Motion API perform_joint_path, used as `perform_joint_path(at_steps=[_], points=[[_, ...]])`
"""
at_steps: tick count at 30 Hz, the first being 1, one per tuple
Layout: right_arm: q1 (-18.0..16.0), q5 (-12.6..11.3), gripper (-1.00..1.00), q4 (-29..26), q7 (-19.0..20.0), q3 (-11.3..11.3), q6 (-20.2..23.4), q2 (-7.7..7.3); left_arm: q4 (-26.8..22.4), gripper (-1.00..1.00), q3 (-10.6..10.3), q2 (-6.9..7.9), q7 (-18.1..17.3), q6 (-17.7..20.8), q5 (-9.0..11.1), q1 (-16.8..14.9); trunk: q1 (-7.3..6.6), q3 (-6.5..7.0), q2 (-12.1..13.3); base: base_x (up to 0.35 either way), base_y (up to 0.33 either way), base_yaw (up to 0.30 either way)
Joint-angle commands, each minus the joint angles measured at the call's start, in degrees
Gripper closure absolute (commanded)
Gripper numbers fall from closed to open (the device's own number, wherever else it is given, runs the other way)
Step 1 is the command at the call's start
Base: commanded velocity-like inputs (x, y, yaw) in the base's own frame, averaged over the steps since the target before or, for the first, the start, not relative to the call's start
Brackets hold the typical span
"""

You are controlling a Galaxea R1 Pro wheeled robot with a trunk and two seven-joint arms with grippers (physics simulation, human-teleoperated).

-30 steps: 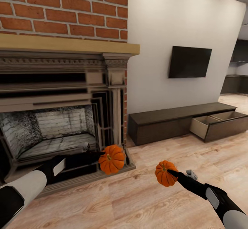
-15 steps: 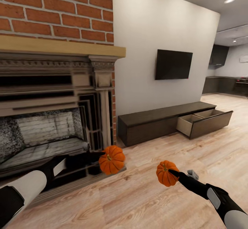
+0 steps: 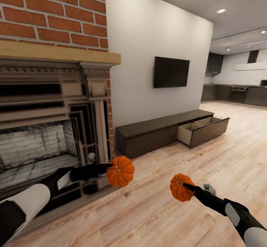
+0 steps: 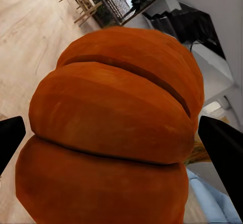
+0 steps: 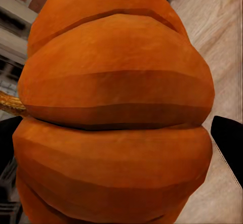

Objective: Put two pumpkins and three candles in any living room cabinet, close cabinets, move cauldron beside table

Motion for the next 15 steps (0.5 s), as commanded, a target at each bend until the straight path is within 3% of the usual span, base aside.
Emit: perform_joint_path(at_steps=[1,10,15], points=[[0.0,-0.2,1.00,0.0,0.0,-0.1,0.1,-0.03,0.0,1.00,0.1,0.00,0.0,-0.9,0.0,0.0,0.00,0.07,0.0,0.000,0.000,-0.228],[0.0,-0.2,1.00,0.0,0.0,-0.1,0.1,0.01,0.1,1.00,0.1,0.00,0.0,-2.0,0.0,0.0,0.00,0.69,0.0,0.000,0.000,-0.228],[0.0,-0.1,1.00,0.0,-0.3,-0.1,0.1,0.00,0.2,1.00,0.1,0.00,0.0,-2.0,0.0,0.0,0.00,0.75,0.0,0.000,0.000,-0.043]])
